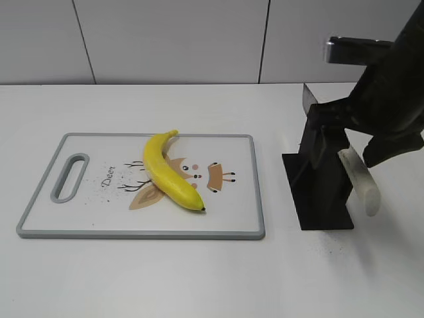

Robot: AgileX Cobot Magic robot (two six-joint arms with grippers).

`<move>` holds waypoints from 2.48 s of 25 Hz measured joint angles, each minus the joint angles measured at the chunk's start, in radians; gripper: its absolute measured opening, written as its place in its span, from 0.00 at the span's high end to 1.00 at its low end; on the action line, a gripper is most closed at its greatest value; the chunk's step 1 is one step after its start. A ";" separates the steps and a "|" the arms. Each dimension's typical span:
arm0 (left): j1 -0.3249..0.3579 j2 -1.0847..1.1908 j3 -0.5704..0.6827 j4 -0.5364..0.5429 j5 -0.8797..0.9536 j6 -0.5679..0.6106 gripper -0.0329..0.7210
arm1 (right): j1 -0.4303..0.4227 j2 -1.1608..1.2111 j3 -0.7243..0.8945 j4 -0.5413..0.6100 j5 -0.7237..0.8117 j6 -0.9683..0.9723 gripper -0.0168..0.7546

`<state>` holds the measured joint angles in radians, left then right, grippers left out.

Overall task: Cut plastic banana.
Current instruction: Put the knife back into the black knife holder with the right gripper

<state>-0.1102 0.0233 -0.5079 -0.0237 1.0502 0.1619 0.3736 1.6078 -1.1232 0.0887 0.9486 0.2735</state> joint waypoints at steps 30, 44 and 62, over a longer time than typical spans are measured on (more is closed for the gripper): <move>0.000 0.000 0.000 -0.003 0.000 0.000 0.21 | 0.000 -1.048 0.583 -0.035 -0.041 -0.355 0.21; 0.000 0.000 0.000 -0.009 -0.001 0.000 0.17 | 0.000 -1.483 0.705 -0.036 -0.017 -0.363 0.21; 0.000 -0.006 0.000 -0.009 -0.004 0.000 0.21 | -0.132 -1.613 0.703 0.051 -0.009 -0.365 0.21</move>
<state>-0.1102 0.0169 -0.5079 -0.0328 1.0466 0.1619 0.2416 -0.0055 -0.4197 0.1398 0.9397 -0.0915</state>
